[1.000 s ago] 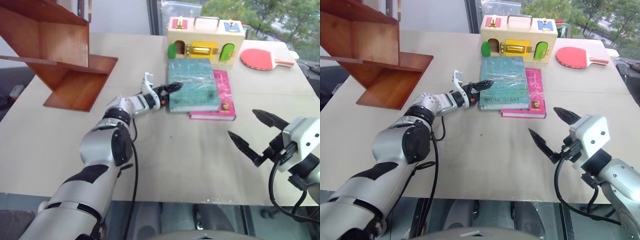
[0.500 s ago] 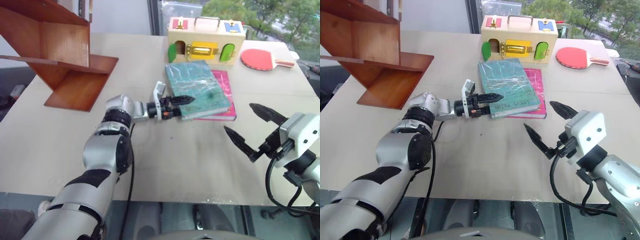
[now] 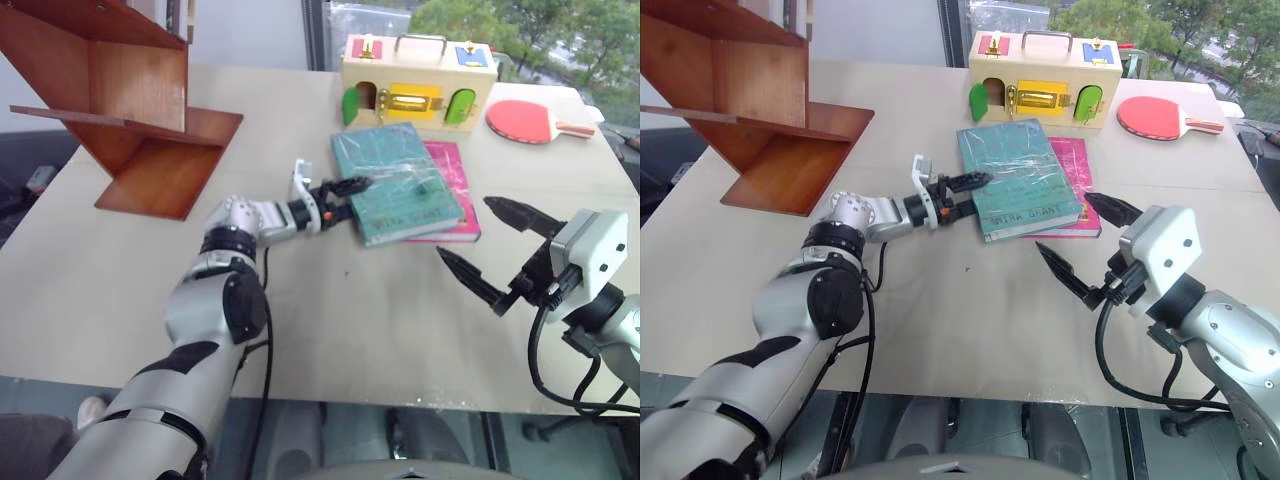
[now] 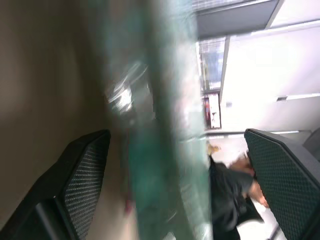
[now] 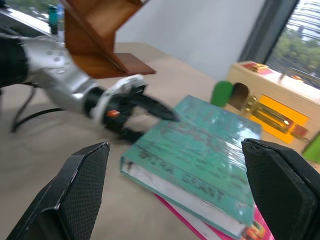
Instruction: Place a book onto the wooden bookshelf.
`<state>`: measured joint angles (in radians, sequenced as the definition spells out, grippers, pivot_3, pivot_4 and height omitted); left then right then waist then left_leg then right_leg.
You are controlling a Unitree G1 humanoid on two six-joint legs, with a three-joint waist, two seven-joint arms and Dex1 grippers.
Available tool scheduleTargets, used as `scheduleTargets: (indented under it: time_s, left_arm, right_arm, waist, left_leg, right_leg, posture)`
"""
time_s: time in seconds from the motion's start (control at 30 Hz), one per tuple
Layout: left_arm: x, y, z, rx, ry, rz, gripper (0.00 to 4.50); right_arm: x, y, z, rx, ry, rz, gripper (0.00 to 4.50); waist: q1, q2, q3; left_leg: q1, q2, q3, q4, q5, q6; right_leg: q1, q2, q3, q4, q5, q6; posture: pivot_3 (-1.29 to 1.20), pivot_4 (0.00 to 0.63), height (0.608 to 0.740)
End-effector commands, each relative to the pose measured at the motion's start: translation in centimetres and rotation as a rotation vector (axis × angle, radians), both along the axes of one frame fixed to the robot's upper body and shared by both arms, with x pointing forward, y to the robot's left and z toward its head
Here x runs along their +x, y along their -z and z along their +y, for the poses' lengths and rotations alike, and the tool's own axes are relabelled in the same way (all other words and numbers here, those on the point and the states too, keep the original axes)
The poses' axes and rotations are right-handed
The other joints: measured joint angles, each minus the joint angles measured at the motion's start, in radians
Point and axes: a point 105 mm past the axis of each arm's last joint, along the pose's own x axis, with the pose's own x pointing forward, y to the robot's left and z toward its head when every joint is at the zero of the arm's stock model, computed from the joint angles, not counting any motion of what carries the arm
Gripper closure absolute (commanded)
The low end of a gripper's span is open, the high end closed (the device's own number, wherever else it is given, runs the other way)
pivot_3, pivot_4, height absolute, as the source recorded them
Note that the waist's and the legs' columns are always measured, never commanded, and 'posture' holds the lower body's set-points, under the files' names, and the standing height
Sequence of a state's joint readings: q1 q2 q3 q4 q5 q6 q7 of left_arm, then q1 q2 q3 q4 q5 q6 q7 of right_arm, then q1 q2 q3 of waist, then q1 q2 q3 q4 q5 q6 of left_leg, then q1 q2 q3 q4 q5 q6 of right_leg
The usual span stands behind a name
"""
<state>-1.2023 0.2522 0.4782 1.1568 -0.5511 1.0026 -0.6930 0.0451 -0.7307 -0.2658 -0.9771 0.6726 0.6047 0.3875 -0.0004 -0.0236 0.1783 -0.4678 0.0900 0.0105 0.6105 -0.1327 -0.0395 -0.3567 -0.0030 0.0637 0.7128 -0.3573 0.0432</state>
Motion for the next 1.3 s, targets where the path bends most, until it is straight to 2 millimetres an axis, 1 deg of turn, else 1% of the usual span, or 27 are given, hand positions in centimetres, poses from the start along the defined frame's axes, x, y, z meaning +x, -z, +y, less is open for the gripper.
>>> scheduleTargets:
  time_s: [0.03,0.27,0.3,0.37,0.4,0.43,0.57,0.63,0.8,0.87,0.93,0.97,1.0,1.07,1.1,1.13,1.17,1.2,1.23,1.27,1.3]
  left_arm:
    - [0.6,-1.1,0.0,-0.025,-0.024,-0.034,0.00]
    - [0.6,0.0,-0.9,-0.026,-0.031,-0.008,0.00]
    - [0.6,0.1,-0.9,-0.036,-0.036,-0.001,0.40]
    - [0.7,0.2,-0.8,-0.052,-0.047,0.013,0.68]
    - [0.7,0.2,-0.8,-0.061,-0.054,0.021,1.06]
    - [0.7,0.2,-0.6,-0.071,-0.054,0.027,1.62]
    - [0.6,-0.3,0.2,-0.104,-0.055,0.044,3.48]
    - [0.4,-1.1,0.7,-0.141,-0.045,0.047,4.25]
    - [0.1,-2.6,1.7,-0.194,-0.030,0.038,4.25]
    - [-0.3,-4.4,2.3,-0.192,0.006,-0.017,4.25]
    - [-1.6,-6.9,2.5,-0.126,0.066,-0.167,4.25]
    - [-2.6,-8.4,2.5,-0.052,0.083,-0.305,4.25]
    - [-3.8,-9.9,2.6,0.043,0.087,-0.472,4.25]
    - [-6.2,-12.0,2.7,0.312,0.064,-0.885,4.25]
    - [-7.4,-12.7,2.7,0.406,0.063,-1.043,4.25]
    - [-8.1,-13.7,3.1,0.496,0.014,-1.210,4.25]
    - [-8.6,-14.4,3.6,0.573,-0.030,-1.339,4.25]
    - [-9.6,-15.0,4.2,0.640,-0.039,-1.478,4.25]
    - [-10.2,-15.1,4.4,0.685,-0.032,-1.568,4.25]
    - [-10.5,-15.8,5.5,0.747,-0.073,-1.641,4.25]
    - [-11.0,-16.3,6.6,0.807,-0.059,-1.721,4.25]
  right_arm:
    - [-1.1,-0.8,0.1,-0.028,-0.006,-0.068,0.06]
    - [-1.4,-0.5,-0.2,-0.032,0.015,-0.071,0.06]
    - [-1.5,-0.5,-0.2,-0.032,0.018,-0.069,0.00]
    - [-1.4,-0.4,-0.3,-0.032,0.022,-0.067,0.00]
    - [-1.4,-0.5,-0.3,-0.032,0.023,-0.067,0.00]
    - [-1.4,-0.5,-0.2,-0.032,0.023,-0.068,0.00]
    - [-1.3,-0.6,-0.2,-0.031,0.023,-0.069,0.00]
    - [-1.2,-0.7,0.0,-0.031,0.014,-0.070,0.00]
    - [-0.7,-0.9,0.2,-0.026,-0.005,-0.072,0.00]
    - [-0.5,-0.9,0.3,-0.023,-0.024,-0.072,0.00]
    - [-0.3,-1.0,0.2,-0.019,-0.036,-0.072,0.00]
    - [-0.2,-0.9,0.0,-0.018,-0.041,-0.070,0.00]
    - [0.0,-0.9,-0.2,-0.018,-0.046,-0.069,0.00]
    - [0.3,-0.7,-0.9,-0.008,-0.052,-0.067,0.00]
    - [0.4,-0.5,-1.3,-0.007,-0.053,-0.067,0.00]
    - [0.5,-0.4,-1.8,-0.009,-0.053,-0.069,0.00]
    - [0.6,-0.3,-2.1,-0.010,-0.052,-0.071,0.00]
    - [0.8,-0.3,-2.4,-0.008,-0.052,-0.075,0.00]
    - [1.0,-0.2,-2.6,-0.007,-0.053,-0.078,0.00]
    - [1.1,-0.3,-2.8,-0.005,-0.055,-0.084,0.00]
    - [1.4,-0.3,-3.1,-0.003,-0.057,-0.087,0.00]
  waist:
    - [-0.003,0.000,0.000]
    - [-0.010,0.000,0.000]
    - [-0.011,0.000,0.000]
    - [-0.011,0.000,0.000]
    - [-0.011,0.000,0.000]
    - [-0.011,0.000,0.000]
    - [-0.011,0.000,0.000]
    - [-0.013,0.000,0.000]
    - [-0.013,0.000,0.000]
    - [-0.012,0.000,0.000]
    - [-0.012,0.000,0.000]
    - [-0.013,0.000,0.000]
    - [-0.014,0.000,0.000]
    - [-0.016,0.001,0.000]
    - [-0.013,0.001,0.000]
    - [-0.011,0.001,0.000]
    - [-0.009,0.002,0.000]
    - [-0.008,0.002,0.000]
    - [-0.008,0.002,0.000]
    - [-0.008,0.002,0.000]
    - [-0.009,0.002,0.000]
  left_leg:
    - [0.000,0.000,0.000,0.000,0.000,0.000]
    - [0.000,0.000,0.000,0.000,0.000,0.000]
    - [0.000,0.000,0.000,0.000,0.000,0.000]
    - [0.000,0.000,0.000,0.000,0.000,0.000]
    - [0.000,0.000,0.000,0.000,0.000,0.000]
    - [0.000,0.000,0.000,0.000,0.000,0.000]
    - [0.000,0.000,0.000,0.000,0.000,0.000]
    - [0.000,0.000,-0.001,0.000,0.000,0.000]
    - [0.001,0.000,-0.001,0.000,0.000,-0.001]
    - [0.001,0.000,-0.001,0.000,0.000,-0.001]
    - [0.000,0.000,-0.001,0.001,0.000,-0.001]
    - [0.000,0.000,-0.001,0.001,0.000,-0.001]
    - [0.000,0.000,-0.001,0.001,0.000,-0.001]
    - [0.001,0.001,-0.001,0.000,0.001,-0.001]
    - [0.002,0.001,-0.001,-0.001,0.001,-0.002]
    - [0.004,0.001,-0.001,-0.001,0.001,-0.002]
    - [0.005,0.001,-0.001,-0.001,0.001,-0.002]
    - [0.008,0.001,0.000,-0.001,0.001,-0.002]
    - [0.011,0.001,0.000,-0.001,0.001,-0.001]
    - [0.014,0.001,0.000,-0.001,0.000,-0.001]
    - [0.016,0.001,0.001,-0.002,-0.002,0.003]
  right_leg:
    - [0.000,0.000,0.000,0.000,0.000,0.000]
    - [0.000,0.000,0.000,0.000,0.000,0.000]
    - [0.000,0.000,0.000,0.000,0.000,0.000]
    - [0.000,0.000,0.000,0.000,0.000,0.000]
    - [0.000,0.000,0.000,0.000,0.000,0.000]
    - [0.000,0.000,0.000,0.000,0.000,0.000]
    - [0.000,0.000,0.000,0.001,0.000,0.000]
    - [0.000,0.000,0.000,0.001,0.000,0.000]
    - [0.000,0.000,-0.001,0.001,0.000,0.000]
    - [0.000,0.000,-0.001,0.001,0.000,0.000]
    - [0.000,0.000,-0.001,0.001,0.000,0.000]
    - [0.000,0.000,-0.001,0.001,0.000,0.000]
    - [0.001,0.000,-0.001,0.000,0.000,0.000]
    - [0.002,0.000,0.000,0.000,0.000,0.000]
    - [0.003,0.000,0.000,-0.001,0.000,0.000]
    - [0.004,0.000,0.000,-0.002,0.000,0.000]
    - [0.006,0.000,0.000,-0.002,0.000,0.000]
    - [0.009,0.000,0.000,-0.003,0.000,0.000]
    - [0.013,0.000,0.000,-0.004,0.000,0.000]
    - [0.015,0.000,0.000,-0.004,0.000,0.000]
    - [0.017,0.000,0.001,-0.004,0.000,0.000]
  posture:
    - [0.00,0.150,0.740]
    - [0.00,0.150,0.740]
    - [0.00,0.150,0.740]
    - [0.00,0.150,0.740]
    - [0.00,0.150,0.740]
    - [0.00,0.150,0.740]
    - [0.00,0.150,0.740]
    - [0.00,0.150,0.740]
    - [0.00,0.150,0.740]
    - [0.00,0.150,0.740]
    - [0.00,0.150,0.740]
    - [0.00,0.150,0.740]
    - [0.00,0.150,0.740]
    - [0.00,0.150,0.740]
    - [0.00,0.150,0.740]
    - [0.00,0.150,0.740]
    - [0.00,0.150,0.740]
    - [0.00,0.150,0.740]
    - [0.00,0.150,0.740]
    - [0.00,0.150,0.740]
    - [0.00,0.150,0.740]
